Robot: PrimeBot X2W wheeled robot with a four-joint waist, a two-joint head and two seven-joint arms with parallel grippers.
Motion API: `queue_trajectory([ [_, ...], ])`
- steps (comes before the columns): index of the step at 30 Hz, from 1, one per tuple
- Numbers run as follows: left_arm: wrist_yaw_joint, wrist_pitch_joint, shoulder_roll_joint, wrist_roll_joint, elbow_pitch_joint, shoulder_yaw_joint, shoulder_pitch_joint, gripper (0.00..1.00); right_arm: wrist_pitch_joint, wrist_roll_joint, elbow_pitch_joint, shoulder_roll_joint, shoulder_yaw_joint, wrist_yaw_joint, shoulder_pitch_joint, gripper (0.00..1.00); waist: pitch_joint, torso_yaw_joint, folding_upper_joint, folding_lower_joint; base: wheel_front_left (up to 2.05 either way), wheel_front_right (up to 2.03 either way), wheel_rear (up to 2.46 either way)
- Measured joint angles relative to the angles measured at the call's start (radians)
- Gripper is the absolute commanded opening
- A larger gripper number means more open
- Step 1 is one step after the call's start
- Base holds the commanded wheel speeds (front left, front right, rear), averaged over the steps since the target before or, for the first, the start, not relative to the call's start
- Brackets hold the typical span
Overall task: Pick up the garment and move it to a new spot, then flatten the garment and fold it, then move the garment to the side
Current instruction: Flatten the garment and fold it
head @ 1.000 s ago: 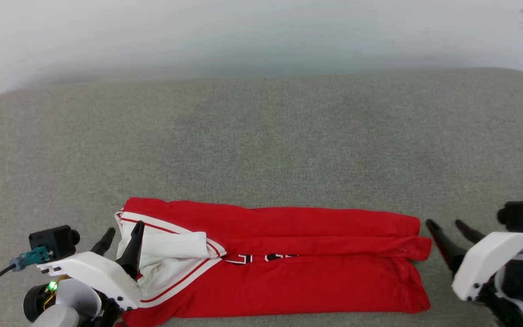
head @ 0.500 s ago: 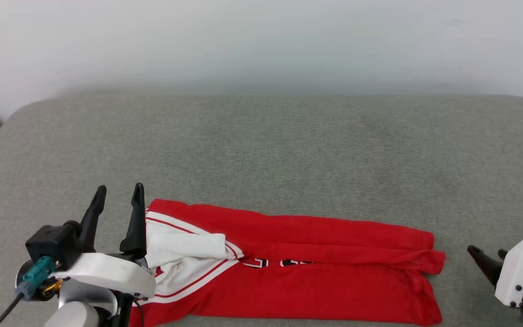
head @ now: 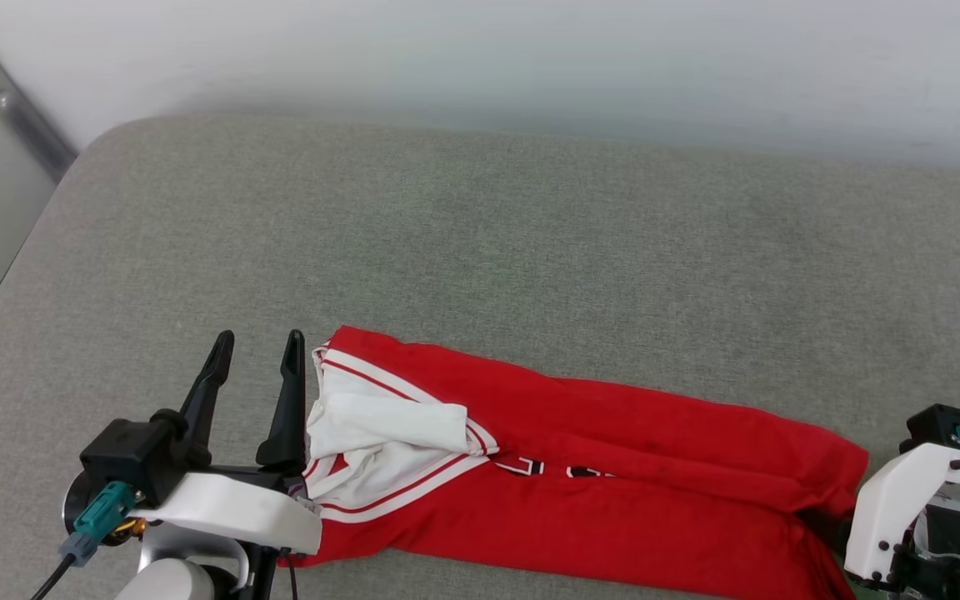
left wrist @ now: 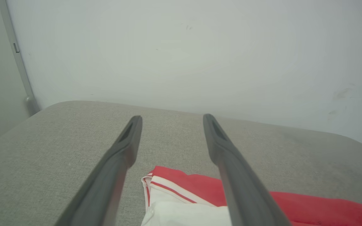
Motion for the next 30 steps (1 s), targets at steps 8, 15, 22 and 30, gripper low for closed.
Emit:
queue_trajectory([
  [8, -0.007, 0.002, 0.002, 0.007, 0.025, -0.011, -0.007, 1.0, 0.011, 0.032, 0.045, -0.002, 0.049, -0.001, -0.02, 0.0, -0.018, 0.004, 0.0, 0.0, 0.0, 0.0, 0.0],
  [15, 0.012, 0.018, 0.016, 0.009, 0.022, -0.017, 0.016, 1.0, -0.012, 0.028, 0.008, -0.04, 0.052, 0.0, -0.021, 0.0, -0.06, -0.032, 0.0, 0.0001, 0.0, 0.0, 0.0],
  [22, 0.03, 0.027, 0.031, 0.017, 0.003, -0.017, 0.032, 1.0, 0.009, -0.008, -0.015, -0.093, -0.074, 0.0, -0.025, 0.0, -0.086, -0.076, 0.0, 0.0, 0.0, 0.0, 0.0],
  [30, 0.041, 0.029, 0.038, 0.018, -0.011, -0.018, 0.048, 1.0, 0.121, -0.025, -0.068, -0.051, -0.299, 0.0, -0.025, 0.0, -0.092, -0.099, 0.0, 0.0, 0.0, 0.0, 0.0],
])
